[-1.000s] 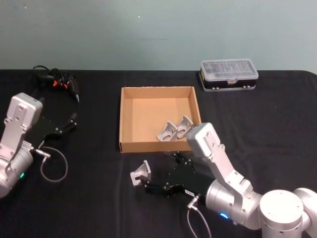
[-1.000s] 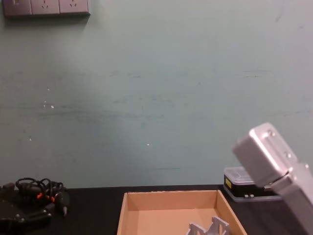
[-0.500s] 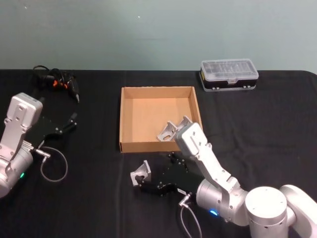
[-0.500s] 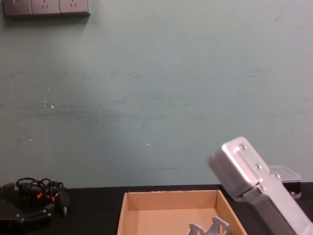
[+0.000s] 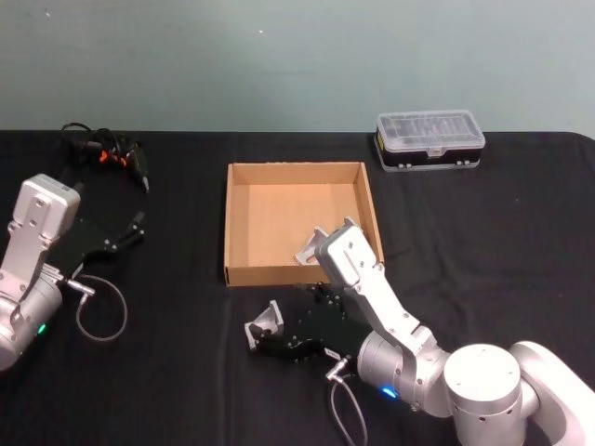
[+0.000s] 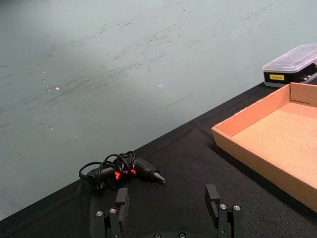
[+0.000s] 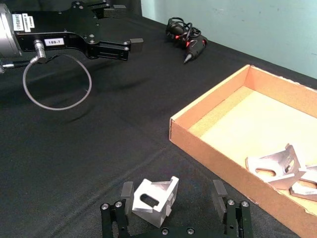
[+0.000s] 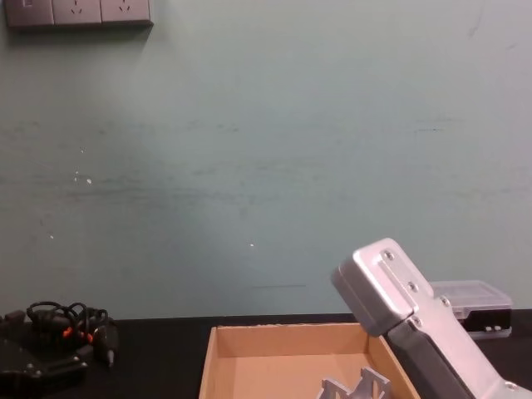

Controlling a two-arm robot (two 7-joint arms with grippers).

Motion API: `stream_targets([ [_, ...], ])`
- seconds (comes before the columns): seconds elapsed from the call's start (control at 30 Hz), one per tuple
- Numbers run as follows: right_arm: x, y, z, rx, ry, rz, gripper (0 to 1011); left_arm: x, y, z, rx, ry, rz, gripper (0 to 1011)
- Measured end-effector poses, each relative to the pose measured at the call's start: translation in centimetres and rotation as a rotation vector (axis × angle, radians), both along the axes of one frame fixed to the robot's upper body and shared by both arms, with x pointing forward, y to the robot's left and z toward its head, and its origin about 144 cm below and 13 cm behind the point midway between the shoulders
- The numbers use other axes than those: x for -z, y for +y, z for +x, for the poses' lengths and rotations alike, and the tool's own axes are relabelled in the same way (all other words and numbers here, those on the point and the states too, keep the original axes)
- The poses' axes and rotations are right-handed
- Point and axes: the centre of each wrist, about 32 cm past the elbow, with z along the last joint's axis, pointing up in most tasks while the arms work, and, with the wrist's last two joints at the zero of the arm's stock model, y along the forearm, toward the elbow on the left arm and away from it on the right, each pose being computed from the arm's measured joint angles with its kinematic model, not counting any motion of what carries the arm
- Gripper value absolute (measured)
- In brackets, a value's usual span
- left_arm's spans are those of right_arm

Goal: Use one hand to pick up the angle iron from the table and place it into the box.

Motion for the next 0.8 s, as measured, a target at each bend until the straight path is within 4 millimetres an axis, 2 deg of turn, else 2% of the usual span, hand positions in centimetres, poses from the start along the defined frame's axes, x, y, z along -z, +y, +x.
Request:
stream_targets([
  [0.8, 0.65, 0.46, 0.28, 0.013, 0.010, 0.000, 1000, 0.00, 0.00, 0.00, 0.000, 0.000, 0.000, 1011],
])
